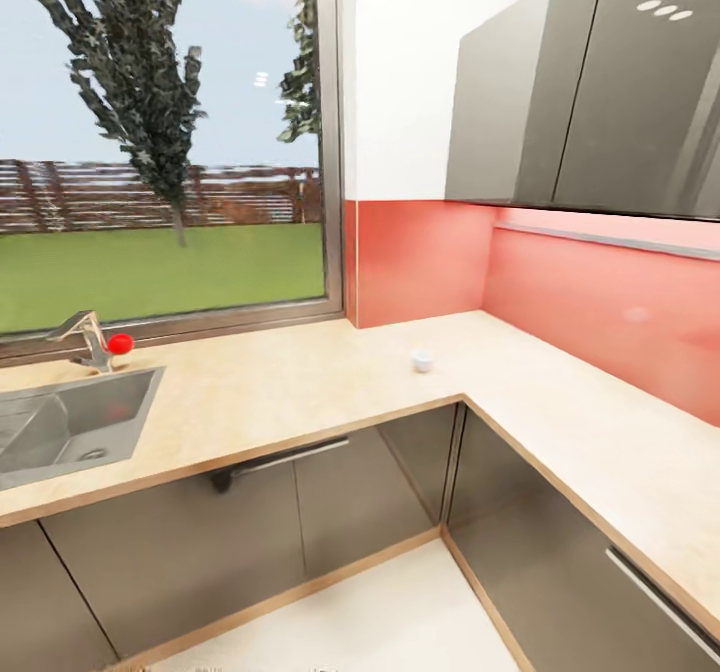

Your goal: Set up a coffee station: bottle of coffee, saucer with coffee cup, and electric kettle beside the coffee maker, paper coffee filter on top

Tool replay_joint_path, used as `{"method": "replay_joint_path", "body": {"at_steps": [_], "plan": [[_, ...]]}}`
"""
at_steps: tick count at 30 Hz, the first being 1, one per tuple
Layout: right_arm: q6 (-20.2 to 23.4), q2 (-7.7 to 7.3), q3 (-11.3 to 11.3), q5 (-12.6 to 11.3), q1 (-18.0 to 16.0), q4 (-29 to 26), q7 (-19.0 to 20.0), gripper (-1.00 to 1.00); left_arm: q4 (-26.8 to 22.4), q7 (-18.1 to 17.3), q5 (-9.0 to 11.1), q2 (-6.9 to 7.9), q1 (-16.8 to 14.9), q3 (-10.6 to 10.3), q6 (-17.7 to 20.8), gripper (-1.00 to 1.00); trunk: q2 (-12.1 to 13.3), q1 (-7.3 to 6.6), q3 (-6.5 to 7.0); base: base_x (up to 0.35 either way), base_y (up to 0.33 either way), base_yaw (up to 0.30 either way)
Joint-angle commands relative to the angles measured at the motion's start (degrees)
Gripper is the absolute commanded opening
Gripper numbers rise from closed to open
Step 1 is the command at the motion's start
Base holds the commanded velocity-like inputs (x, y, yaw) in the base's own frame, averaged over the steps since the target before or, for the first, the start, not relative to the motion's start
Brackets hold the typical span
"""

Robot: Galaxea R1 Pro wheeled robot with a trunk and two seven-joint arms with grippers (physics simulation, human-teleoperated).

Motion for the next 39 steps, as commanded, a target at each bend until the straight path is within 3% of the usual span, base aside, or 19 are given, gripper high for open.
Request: {"method": "replay_joint_path", "body": {"at_steps": [1, 20, 31, 32, 39], "plan": [[-0.17, -0.04, 0.42, -0.48, -0.03, 0.03, 0.15, 1.0, 0.08, -0.1, 0.21, -0.02, -0.06, 0.37, -0.26, 1.0, -0.08, 0.01, -0.12, 0.0, -0.052, 0.276], [-0.2, -0.04, 0.42, -0.48, -0.03, 0.03, 0.15, 1.0, 0.08, -0.1, 0.21, -0.1, -0.06, 0.28, -0.3, 1.0, -0.08, 0.01, -0.44, 0.0, -0.003, 0.275], [-0.17, -0.04, 0.41, -0.48, -0.03, 0.03, 0.17, 1.0, 0.23, -0.1, 0.21, -0.11, 0.0, 0.28, -0.15, 1.0, -0.08, 0.01, -0.44, 0.0, 0.0, 0.037], [-0.2, -0.04, 0.26, -0.48, -0.03, -1.55, 0.17, 1.0, 0.37, 0.14, -0.01, 1.28, 0.66, 0.45, 0.6, 1.0, -0.08, 0.01, -0.44, 0.0, 0.0, 0.0], [-0.27, 0.18, 0.17, -0.54, -0.03, -13.86, 0.17, 1.0, 2.74, 0.24, -0.05, 4.53, 1.34, 0.41, 0.68, 1.0, -0.08, 0.01, -0.44, 0.0, 0.0, 0.0]]}}
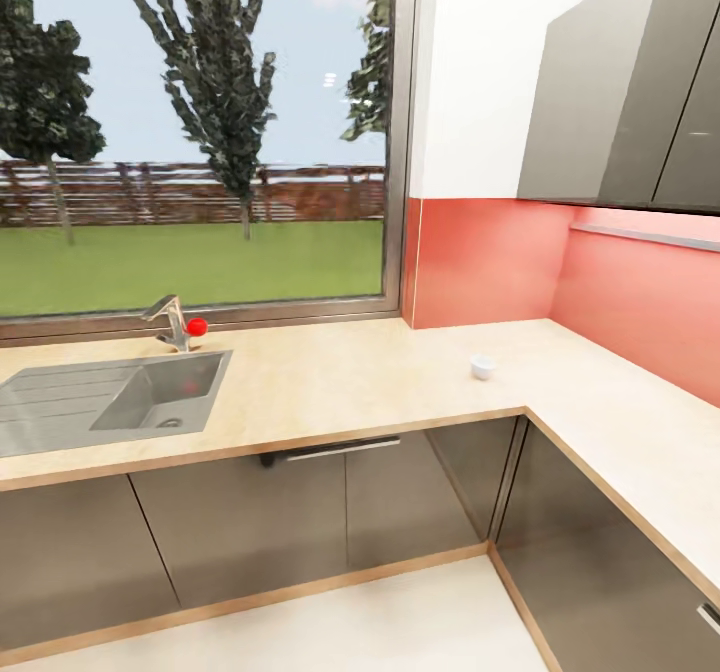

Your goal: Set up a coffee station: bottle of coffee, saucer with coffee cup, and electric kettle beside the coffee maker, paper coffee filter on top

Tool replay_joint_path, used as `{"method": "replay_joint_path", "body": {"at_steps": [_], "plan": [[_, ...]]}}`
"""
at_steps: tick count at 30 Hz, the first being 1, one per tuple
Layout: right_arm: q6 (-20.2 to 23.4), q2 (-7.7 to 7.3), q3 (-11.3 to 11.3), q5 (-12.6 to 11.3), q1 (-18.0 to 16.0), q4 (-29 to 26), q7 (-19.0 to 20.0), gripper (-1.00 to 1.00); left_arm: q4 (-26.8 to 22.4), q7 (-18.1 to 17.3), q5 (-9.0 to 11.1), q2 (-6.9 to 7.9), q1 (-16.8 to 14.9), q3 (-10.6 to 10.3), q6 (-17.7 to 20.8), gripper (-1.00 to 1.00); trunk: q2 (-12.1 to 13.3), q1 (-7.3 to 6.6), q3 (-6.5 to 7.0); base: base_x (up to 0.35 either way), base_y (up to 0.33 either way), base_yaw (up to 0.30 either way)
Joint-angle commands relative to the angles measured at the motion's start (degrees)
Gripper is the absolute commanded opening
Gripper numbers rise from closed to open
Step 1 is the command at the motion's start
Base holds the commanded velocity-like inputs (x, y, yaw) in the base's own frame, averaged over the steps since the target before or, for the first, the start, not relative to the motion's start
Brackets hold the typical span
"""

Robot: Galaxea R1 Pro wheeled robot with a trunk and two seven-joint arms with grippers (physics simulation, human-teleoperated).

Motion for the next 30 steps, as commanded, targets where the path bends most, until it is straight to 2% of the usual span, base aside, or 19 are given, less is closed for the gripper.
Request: {"method": "replay_joint_path", "body": {"at_steps": [1, 5, 6, 11, 15, 19, 21, 22, 23, 24, 28, 30], "plan": [[-0.49, 0.05, 0.27, -0.52, -0.04, -1.74, 0.1, 1.0, 0.3, -0.07, 0.15, 0.24, -0.01, 0.26, -0.26, 1.0, -0.08, 0.01, -0.1, 0.0, 0.0, 0.0], [-3.26, 0.58, 0.27, -0.59, -0.04, -6.88, 0.06, 1.0, 0.63, -0.12, 0.0, 0.42, 0.03, 0.02, -0.32, 1.0, -0.08, 0.01, -0.1, 0.0, 0.0, 0.0], [-5.05, 0.82, 0.22, -0.64, -0.07, -8.6, 0.04, 1.0, 0.66, -0.09, -0.01, 0.53, 0.04, -0.08, -0.31, 1.0, -0.08, 0.01, -0.1, 0.0, 0.0, 0.0], [-7.91, 1.99, -0.01, -0.69, -0.46, -11.85, -0.02, 1.0, 0.58, -0.07, 0.0, 0.82, -0.01, -0.08, -0.26, 1.0, -0.08, 0.01, -0.1, 0.0, 0.0, 0.0], [-8.41, 2.28, -0.13, -0.71, -2.91, -13.14, -0.11, 1.0, 0.56, -0.01, 0.0, 0.79, -0.03, -0.06, -0.26, 1.0, -0.08, 0.01, -0.1, 0.0, 0.0, 0.0], [-8.54, 2.35, -0.22, -0.76, -8.24, -14.2, -3.94, 1.0, 0.54, -0.02, -0.01, 0.74, -0.04, -0.11, -0.28, 1.0, -0.08, 0.01, -0.1, 0.0, 0.0, 0.0], [-8.43, 2.37, -0.25, -1.0, -13.62, -15.04, -9.44, 1.0, 0.49, 0.04, -0.01, 0.85, -0.08, -0.05, -0.26, 1.0, -0.08, 0.01, -0.1, 0.0, 0.0, 0.0], [-8.38, 2.37, -0.26, -1.05, -15.35, -15.36, -10.31, 1.0, 0.48, 0.01, -0.04, 0.85, -0.1, -0.07, -0.26, 1.0, -0.08, 0.01, -0.1, 0.0, 0.0, 0.0], [-7.63, 2.37, -0.26, -1.01, -20.79, -16.04, -11.58, 1.0, 0.53, -0.05, -0.04, 0.86, -0.11, -0.11, -0.25, 1.0, -0.08, 0.01, -0.1, 0.025, 0.0, 0.0], [-6.81, 2.38, -0.28, -1.02, -22.18, -16.11, -11.73, 1.0, 0.54, -0.06, -0.03, 0.87, -0.12, -0.11, -0.25, 1.0, -0.08, 0.01, -0.1, 0.104, 0.0, 0.0], [-0.38, 2.34, -0.34, -0.97, -27.61, -16.23, -11.94, 1.0, 0.57, -0.07, 0.0, 0.82, -0.11, -0.12, -0.25, 1.0, -0.08, 0.01, -0.1, 0.251, 0.0, 0.0], [4.56, 2.02, -0.4, -0.87, -34.0, -16.3, -12.01, 1.0, 0.66, -0.07, 0.02, 0.81, -0.08, -0.12, -0.22, 1.0, -0.08, 0.01, -0.1, 0.33, 0.0, 0.0]]}}
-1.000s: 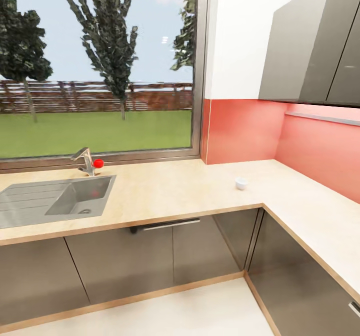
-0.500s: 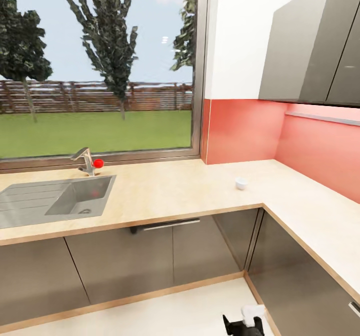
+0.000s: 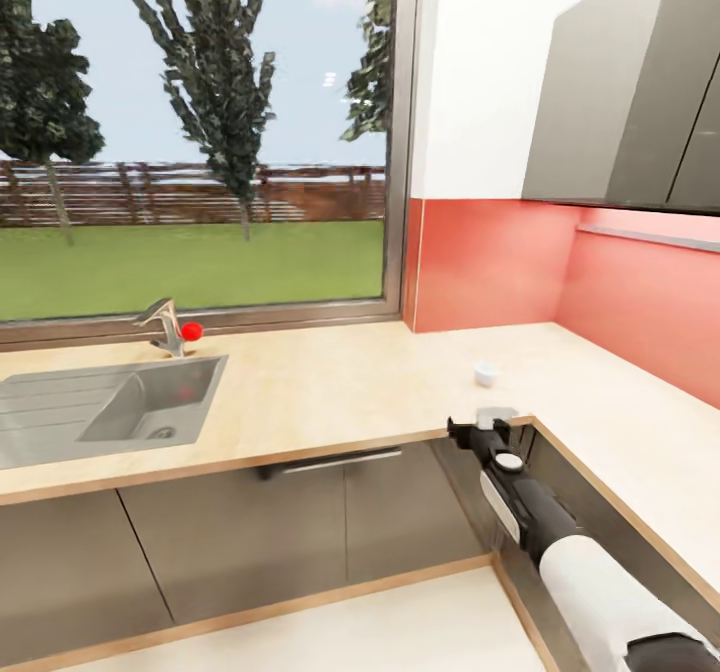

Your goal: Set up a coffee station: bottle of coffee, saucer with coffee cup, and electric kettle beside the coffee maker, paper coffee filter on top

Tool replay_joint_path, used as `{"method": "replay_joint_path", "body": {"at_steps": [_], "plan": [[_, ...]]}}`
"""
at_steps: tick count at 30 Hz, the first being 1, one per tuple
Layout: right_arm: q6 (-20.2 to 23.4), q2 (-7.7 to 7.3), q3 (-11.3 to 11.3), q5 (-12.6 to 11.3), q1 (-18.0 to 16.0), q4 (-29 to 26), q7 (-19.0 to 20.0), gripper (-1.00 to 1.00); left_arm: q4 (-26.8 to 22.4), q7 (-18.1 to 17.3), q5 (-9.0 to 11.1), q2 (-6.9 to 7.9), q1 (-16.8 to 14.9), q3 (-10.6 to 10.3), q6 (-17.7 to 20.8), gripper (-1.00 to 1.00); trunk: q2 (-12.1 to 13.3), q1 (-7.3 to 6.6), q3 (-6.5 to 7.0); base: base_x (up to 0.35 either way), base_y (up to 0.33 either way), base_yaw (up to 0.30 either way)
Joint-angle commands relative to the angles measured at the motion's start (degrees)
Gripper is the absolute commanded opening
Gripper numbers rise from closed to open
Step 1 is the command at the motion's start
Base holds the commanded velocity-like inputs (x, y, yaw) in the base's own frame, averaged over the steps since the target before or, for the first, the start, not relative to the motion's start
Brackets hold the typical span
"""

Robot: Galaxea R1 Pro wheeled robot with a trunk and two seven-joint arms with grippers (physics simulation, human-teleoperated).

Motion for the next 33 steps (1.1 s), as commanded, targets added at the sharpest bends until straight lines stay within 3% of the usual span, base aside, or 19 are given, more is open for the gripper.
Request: {"method": "replay_joint_path", "body": {"at_steps": [1, 4, 8, 11, 16, 20, 23, 33], "plan": [[1.29, -0.2, 0.45, -0.57, -1.1, -0.19, -0.52, 1.0, 0.07, -0.05, 0.16, -0.01, -0.05, 0.34, -0.21, 1.0, -0.07, 0.05, -0.12, 0.336, 0.0, 0.0], [7.04, -0.41, -0.75, -0.53, -4.31, -1.52, -0.52, 1.0, 0.4, -0.05, 0.2, -0.01, 0.0, 0.34, -0.15, 1.0, -0.07, 0.05, -0.12, 0.338, -0.002, 0.0], [16.18, -0.65, -8.26, -0.35, -6.7, -6.41, -0.52, 1.0, 2.51, 0.09, 0.24, 0.06, 0.01, 0.38, 1.18, 1.0, -0.07, 0.05, -0.12, 0.339, -0.064, 0.0], [19.09, -0.69, -10.32, -0.28, -7.06, -8.13, -0.45, 1.0, 2.97, 0.11, 0.24, 0.07, 0.06, 0.35, 3.0, 1.0, -0.07, 0.05, -0.12, 0.339, -0.115, 0.0], [20.68, -0.77, -11.05, -0.17, -7.18, -8.73, -0.24, 1.0, 3.1, 0.12, 0.32, 0.01, 0.55, 0.35, 4.46, 1.0, -0.07, 0.05, -0.12, 0.339, -0.129, 0.0], [20.86, -3.13, -11.01, 0.01, -7.07, -8.31, -0.3, 1.0, 3.17, 0.12, 0.33, -0.01, 0.84, 0.37, 4.57, 1.0, -0.07, 0.05, -0.12, 0.339, -0.132, 0.0], [20.9, -4.06, -11.0, -0.02, -7.06, -8.23, -0.27, 1.0, 3.15, 0.17, 0.33, -0.01, 0.86, 0.39, 4.57, 1.0, -0.07, 0.05, -0.12, 0.31, -0.132, 0.0], [21.03, -4.4, -11.0, 0.14, -7.05, -5.95, -0.26, 1.0, 3.26, 0.17, 0.42, -0.05, 2.04, 0.35, 5.15, 1.0, -0.07, 0.05, -0.12, 0.089, -0.047, 0.0]]}}
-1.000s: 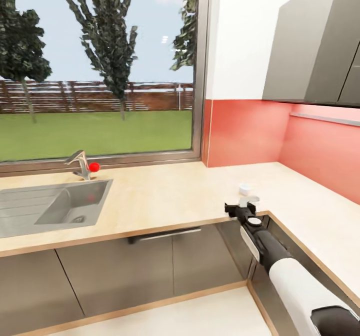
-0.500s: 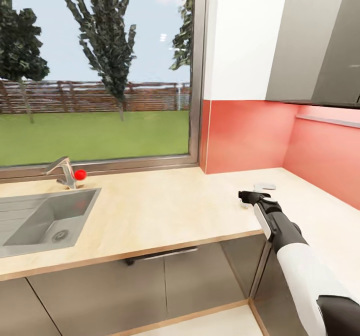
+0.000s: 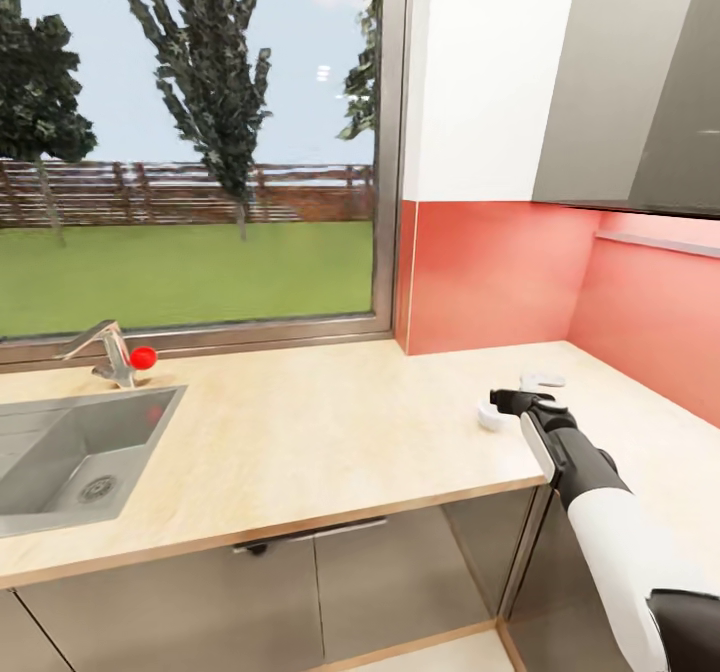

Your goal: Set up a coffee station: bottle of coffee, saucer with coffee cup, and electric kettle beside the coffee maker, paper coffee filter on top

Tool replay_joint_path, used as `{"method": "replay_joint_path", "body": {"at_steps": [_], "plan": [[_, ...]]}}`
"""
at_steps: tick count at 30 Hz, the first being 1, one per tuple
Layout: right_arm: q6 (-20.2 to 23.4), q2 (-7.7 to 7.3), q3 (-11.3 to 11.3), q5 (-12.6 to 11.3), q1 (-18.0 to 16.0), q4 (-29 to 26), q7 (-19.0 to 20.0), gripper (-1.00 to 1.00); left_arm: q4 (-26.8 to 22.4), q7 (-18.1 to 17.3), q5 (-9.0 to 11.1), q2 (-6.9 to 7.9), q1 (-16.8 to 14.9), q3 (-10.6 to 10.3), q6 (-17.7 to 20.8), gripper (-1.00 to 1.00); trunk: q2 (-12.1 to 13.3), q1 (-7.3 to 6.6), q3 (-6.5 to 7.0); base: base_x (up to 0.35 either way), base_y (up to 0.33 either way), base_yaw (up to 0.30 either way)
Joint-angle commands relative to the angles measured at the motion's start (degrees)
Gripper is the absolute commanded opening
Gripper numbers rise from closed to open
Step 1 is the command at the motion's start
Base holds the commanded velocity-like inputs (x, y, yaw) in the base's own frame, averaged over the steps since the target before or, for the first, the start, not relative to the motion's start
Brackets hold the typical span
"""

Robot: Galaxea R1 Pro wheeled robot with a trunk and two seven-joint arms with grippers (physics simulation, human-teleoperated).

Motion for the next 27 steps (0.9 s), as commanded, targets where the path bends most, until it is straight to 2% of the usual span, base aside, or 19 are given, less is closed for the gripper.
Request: {"method": "replay_joint_path", "body": {"at_steps": [1, 10, 14, 20, 27], "plan": [[0.23, -0.02, 0.08, -0.45, -0.03, 0.68, -0.3, 1.0, 0.13, 0.09, 0.19, -0.02, -0.01, 0.35, 0.13, 1.0, -0.07, 0.03, -0.08, 0.199, -0.146, 0.0], [0.24, -0.02, 0.14, -0.35, -0.03, 1.53, -0.3, 1.0, 0.11, 0.14, 0.19, -0.12, 0.68, 0.42, 0.52, 1.0, -0.07, 0.03, -0.08, 0.058, -0.041, 0.0], [0.56, -0.02, 0.25, -0.3, -0.03, 3.87, -0.37, 1.0, 0.07, 0.14, 0.19, -0.19, 0.75, 0.42, 0.54, 1.0, -0.07, 0.03, -0.08, 0.025, -0.001, 0.0], [2.58, -0.02, 0.33, -0.42, -0.03, 6.0, -0.39, 1.0, 0.13, 0.14, 0.19, -0.07, 0.8, 0.49, 0.58, 1.0, -0.07, 0.03, -0.08, 0.259, 0.0, 0.0], [2.97, 0.04, 0.34, -0.43, -0.03, 6.98, -0.37, 1.0, 0.08, 0.14, 0.19, -0.21, 0.8, 0.5, 0.55, 1.0, -0.07, 0.03, -0.08, 0.238, 0.0, 0.0]]}}
